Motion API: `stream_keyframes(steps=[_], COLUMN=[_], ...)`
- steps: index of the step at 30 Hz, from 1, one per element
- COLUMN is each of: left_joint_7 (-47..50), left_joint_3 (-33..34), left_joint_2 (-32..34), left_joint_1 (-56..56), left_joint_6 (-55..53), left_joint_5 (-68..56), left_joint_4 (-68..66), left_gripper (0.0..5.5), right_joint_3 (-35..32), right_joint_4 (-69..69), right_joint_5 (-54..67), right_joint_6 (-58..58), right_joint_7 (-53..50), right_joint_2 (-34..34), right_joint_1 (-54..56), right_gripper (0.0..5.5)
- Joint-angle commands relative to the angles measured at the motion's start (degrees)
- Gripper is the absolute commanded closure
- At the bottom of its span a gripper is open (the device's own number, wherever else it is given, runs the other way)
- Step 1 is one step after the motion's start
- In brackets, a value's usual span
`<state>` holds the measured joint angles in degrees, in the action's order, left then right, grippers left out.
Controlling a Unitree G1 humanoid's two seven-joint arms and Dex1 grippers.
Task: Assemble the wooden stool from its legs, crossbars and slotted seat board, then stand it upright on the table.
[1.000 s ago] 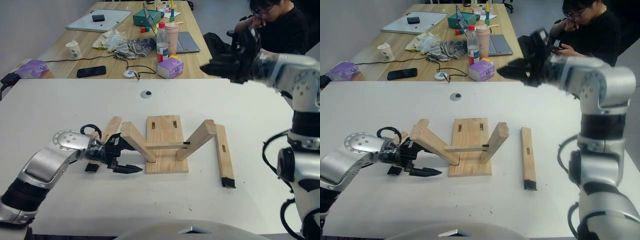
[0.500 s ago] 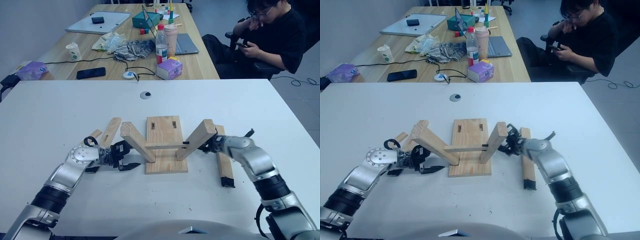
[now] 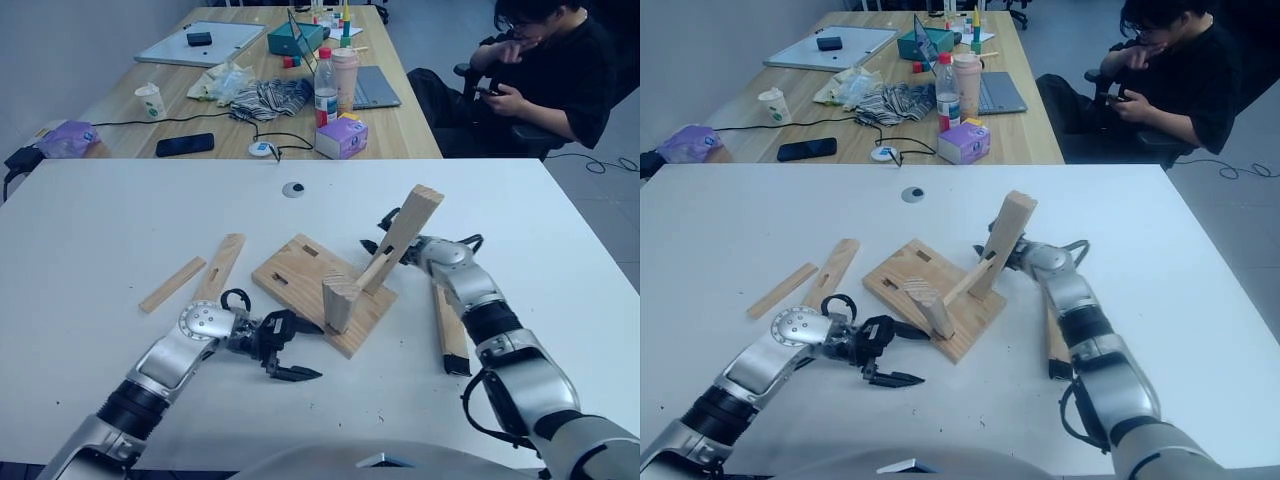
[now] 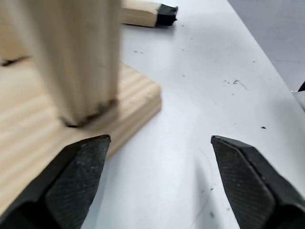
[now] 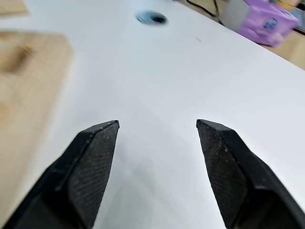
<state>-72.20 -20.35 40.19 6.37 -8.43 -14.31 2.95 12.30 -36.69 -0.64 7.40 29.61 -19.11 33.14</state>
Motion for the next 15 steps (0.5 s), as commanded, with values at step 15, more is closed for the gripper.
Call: stream_keyframes(steps=[15], left_joint_7=[36.58], left_joint_3=[11.56], left_joint_2=[-9.32], left_joint_1=[28.55], left_joint_6=[24.97], left_joint_5=[18.95], left_joint_4=[-57.07], left_gripper=[1.6], right_joint_3=[-0.73], right_joint_4=[51.83], right_joint_5=[11.3], right_joint_6=[17.06], right_joint_7=[28.4], right_joint_2=[-25.76], right_joint_1=[-30.88], right_gripper=[2.49])
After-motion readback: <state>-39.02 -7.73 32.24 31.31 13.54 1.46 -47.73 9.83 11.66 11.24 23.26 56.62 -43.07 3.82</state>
